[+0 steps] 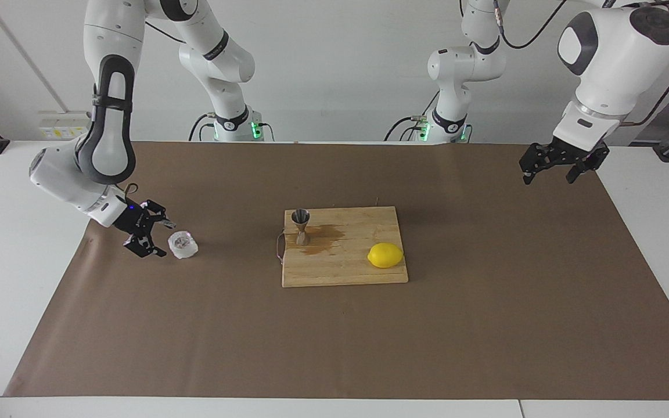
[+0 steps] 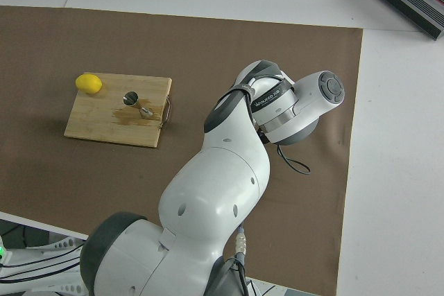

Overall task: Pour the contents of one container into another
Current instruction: 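Close the right gripper around the clear glass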

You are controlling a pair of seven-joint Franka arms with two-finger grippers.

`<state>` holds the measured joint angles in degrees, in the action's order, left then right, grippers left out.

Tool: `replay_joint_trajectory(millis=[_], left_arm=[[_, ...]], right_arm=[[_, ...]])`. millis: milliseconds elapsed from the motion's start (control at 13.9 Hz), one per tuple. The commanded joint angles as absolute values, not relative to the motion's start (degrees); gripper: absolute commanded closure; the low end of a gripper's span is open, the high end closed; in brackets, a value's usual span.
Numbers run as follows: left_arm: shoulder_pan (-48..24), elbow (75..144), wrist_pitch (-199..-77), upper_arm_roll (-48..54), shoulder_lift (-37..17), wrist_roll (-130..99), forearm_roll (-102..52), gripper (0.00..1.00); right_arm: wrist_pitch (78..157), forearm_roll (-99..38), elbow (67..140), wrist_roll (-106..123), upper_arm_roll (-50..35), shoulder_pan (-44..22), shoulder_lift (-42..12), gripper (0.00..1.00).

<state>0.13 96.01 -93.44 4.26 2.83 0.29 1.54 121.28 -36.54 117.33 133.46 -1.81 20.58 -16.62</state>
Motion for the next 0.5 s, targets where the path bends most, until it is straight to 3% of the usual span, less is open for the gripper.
replay_joint_trajectory(millis=[0,287,431], left_arm=[[-0.4,91.8,-88.8,3.8,2.8,0.9,-1.8,0.0],[-0.4,88.5,-84.6,4.6,2.5,0.1,-1.9,0.0],[-0.2,94.4,-88.6,4.9,5.3,-0.7,-1.9,0.0]], right_arm=[[121.3,-38.9,116.7,135.4,-2.3,20.7,-18.7,0.0],[123.4,-41.2,117.3,135.4,-2.5,19.0,-19.4,0.0],[125.2,-43.3,119.4,135.5,-2.5,18.7,-19.1,0.0]])
